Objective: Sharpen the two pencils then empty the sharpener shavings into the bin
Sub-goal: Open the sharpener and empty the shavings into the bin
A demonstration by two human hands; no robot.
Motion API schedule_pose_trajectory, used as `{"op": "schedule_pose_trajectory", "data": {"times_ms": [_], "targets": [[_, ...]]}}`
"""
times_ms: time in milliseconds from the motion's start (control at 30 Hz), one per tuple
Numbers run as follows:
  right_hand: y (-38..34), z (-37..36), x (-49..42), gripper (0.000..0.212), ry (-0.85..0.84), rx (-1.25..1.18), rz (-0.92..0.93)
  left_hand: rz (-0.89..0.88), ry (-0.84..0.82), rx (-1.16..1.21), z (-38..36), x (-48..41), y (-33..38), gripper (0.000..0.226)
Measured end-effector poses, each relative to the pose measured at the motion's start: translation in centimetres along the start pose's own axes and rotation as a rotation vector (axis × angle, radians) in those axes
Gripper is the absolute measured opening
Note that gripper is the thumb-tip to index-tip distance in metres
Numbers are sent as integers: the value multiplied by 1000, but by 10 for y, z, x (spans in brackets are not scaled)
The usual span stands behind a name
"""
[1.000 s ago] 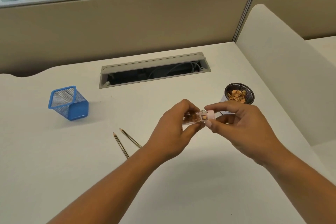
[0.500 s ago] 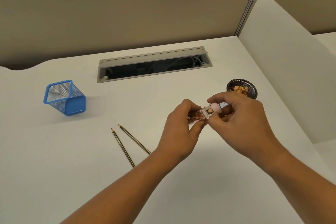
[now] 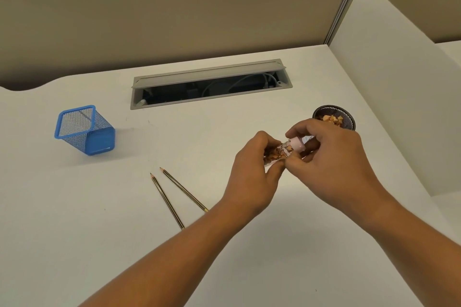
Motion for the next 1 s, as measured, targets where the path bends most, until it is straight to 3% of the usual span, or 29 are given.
{"op": "schedule_pose_trajectory", "data": {"times_ms": [333,767,1000], "targets": [[-6,0,0,19,49,95,147,-7,-8,36,-4,1,5,21],[-5,7,-4,33,-4,30,-31,22,18,26,-3,-3,0,22],[-2,7,-4,26,8,30,-34,44,27,45,-1,-3,1,22]]}}
Point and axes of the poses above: each hand's wrist, its own x-axis away from the middle knuckle, its own z-axis out of the back of the hand, y = z × x, the point moved 4 cm from there along -x, towards the middle knuckle, and after that the axes turned 11 degrees about y, right-handed, at the moved point
